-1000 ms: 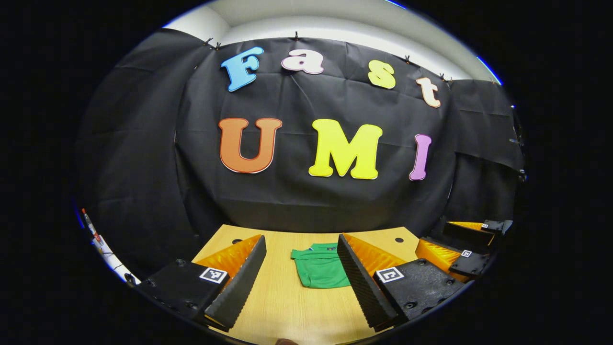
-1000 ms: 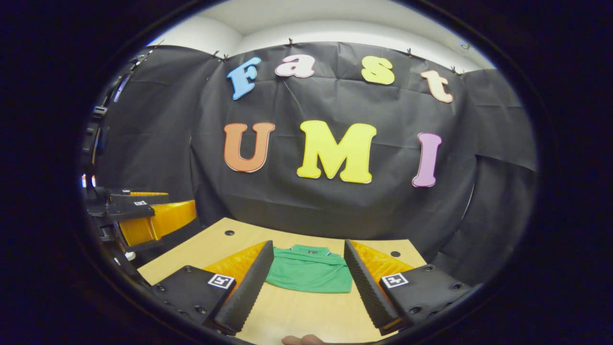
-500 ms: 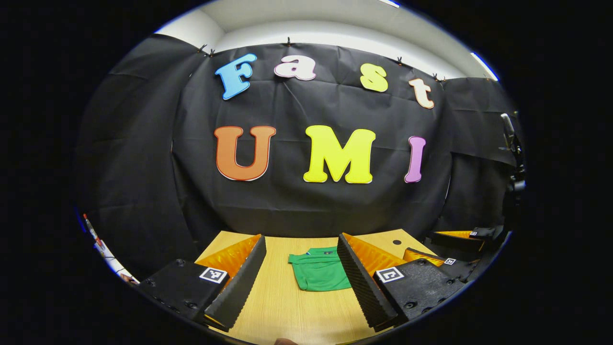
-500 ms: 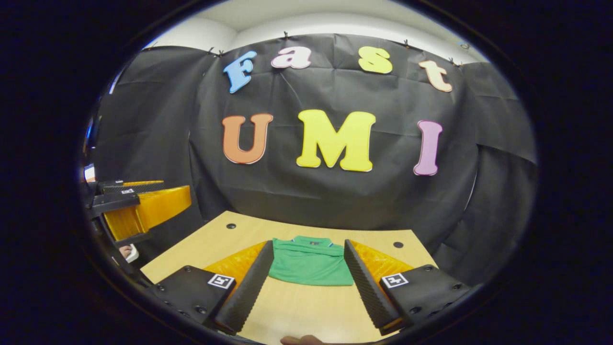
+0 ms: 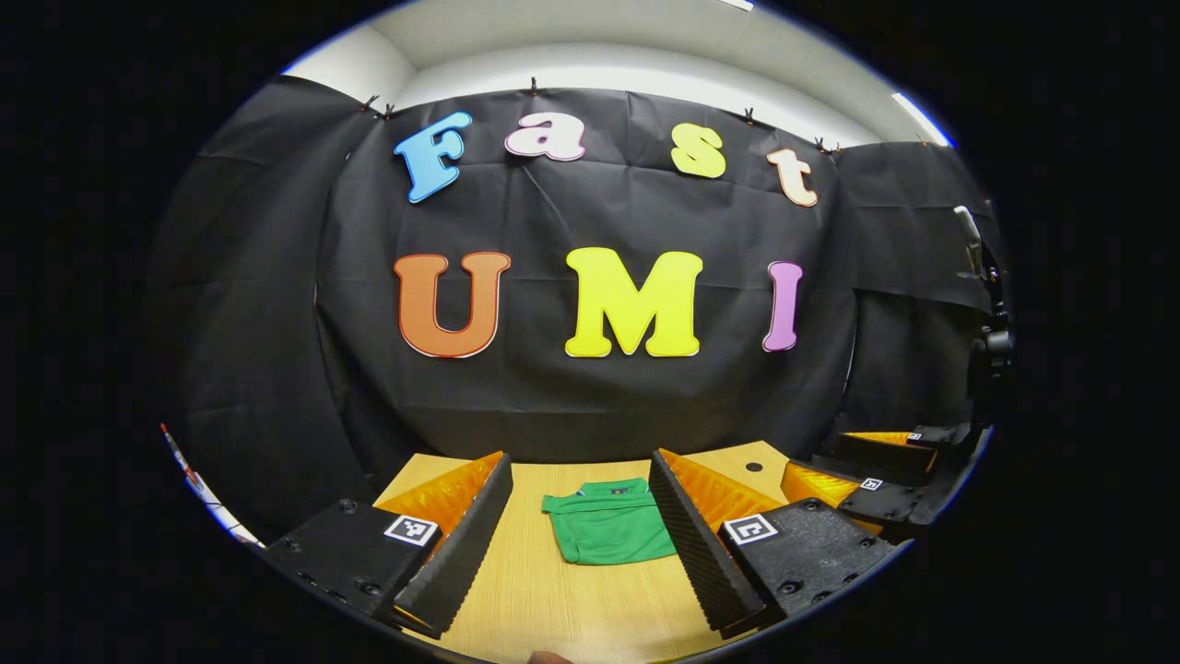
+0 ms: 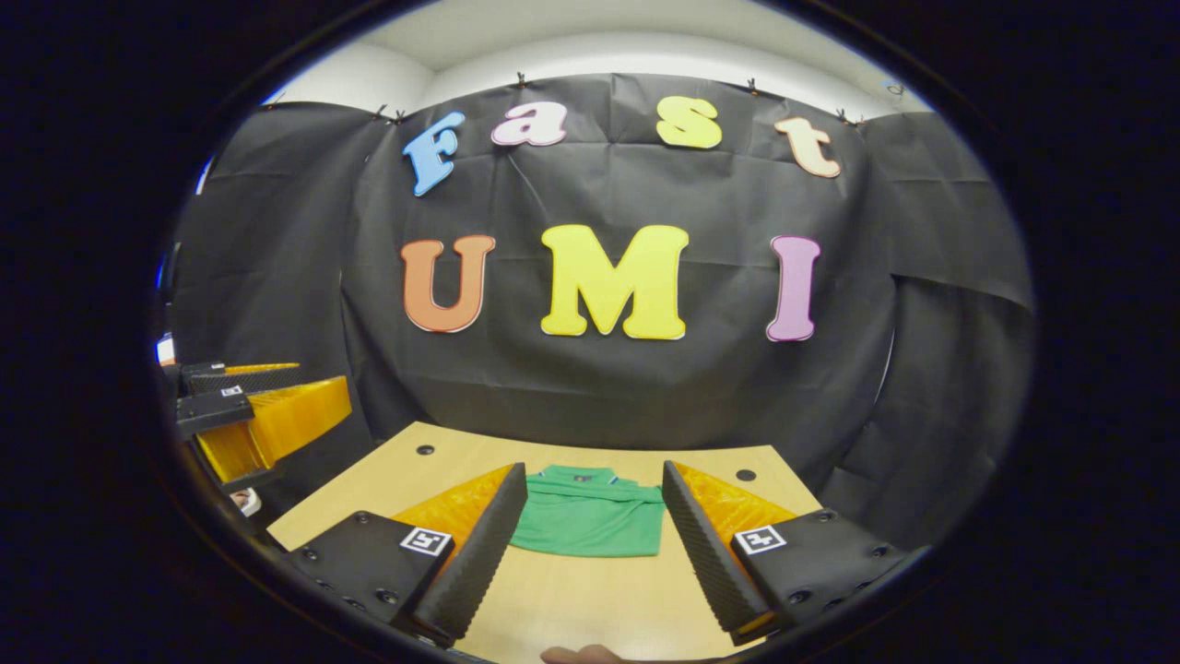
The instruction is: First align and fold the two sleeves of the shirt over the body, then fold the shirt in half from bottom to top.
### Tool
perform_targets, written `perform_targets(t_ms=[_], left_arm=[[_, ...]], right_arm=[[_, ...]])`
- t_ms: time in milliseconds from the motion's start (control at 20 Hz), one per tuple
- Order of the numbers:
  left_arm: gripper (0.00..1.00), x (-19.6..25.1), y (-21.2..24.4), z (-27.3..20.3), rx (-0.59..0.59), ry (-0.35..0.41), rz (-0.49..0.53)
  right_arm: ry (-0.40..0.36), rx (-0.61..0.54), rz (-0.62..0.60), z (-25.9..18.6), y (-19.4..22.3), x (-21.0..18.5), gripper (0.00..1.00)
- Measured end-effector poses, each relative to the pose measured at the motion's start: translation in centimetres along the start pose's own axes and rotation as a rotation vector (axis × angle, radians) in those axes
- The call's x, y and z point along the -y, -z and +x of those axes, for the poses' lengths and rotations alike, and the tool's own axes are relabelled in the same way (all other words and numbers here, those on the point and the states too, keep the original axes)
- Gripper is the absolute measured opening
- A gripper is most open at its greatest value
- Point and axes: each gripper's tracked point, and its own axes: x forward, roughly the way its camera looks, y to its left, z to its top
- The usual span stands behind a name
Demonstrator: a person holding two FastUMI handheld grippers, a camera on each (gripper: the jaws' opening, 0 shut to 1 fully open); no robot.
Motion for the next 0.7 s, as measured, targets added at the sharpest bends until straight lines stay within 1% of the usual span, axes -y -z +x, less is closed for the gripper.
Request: perform_targets(t_ms=[50, 250, 400, 450, 500, 550, 600, 650, 700], left_arm=[[0.97, 0.15, 0.11, 0.15, -0.003, 0.003, -0.001], [0.97, 0.26, -0.02, 0.29, -0.003, 0.004, 0.001], [0.97, 0.13, 0.32, 0.41, -0.012, 0.005, -0.005], [0.97, 0.11, 0.52, 0.43, -0.017, 0.005, -0.007], [0.97, 0.07, 0.67, 0.40, -0.021, 0.006, -0.008], [0.97, 0.11, 0.65, 0.42, -0.024, 0.008, -0.008], [0.97, 0.00, 0.73, 0.41, -0.026, 0.008, -0.006], [0.97, 0.02, 0.89, 0.48, -0.029, 0.009, -0.004], [0.97, -0.04, 0.90, 0.38, -0.029, 0.009, -0.003]], right_arm=[[0.003, -0.005, -0.002, -0.09, 0.12, 0.18, 0.95], [0.015, -0.002, -0.006, 0.18, -0.13, 0.80, 0.95], [0.014, 0.001, -0.010, 0.07, -0.25, 0.57, 0.95], [0.011, -0.002, -0.012, 0.11, -0.09, 0.45, 0.93], [0.011, -0.004, -0.016, 0.16, 0.01, 0.42, 0.95], [0.010, -0.005, -0.017, 0.08, 0.00, 0.39, 0.93], [0.012, -0.006, -0.019, 0.15, 0.04, 0.35, 0.93], [0.016, -0.005, -0.018, 0.16, 0.08, 0.44, 0.95], [0.016, -0.003, -0.017, 0.14, -0.08, 0.36, 0.93]])
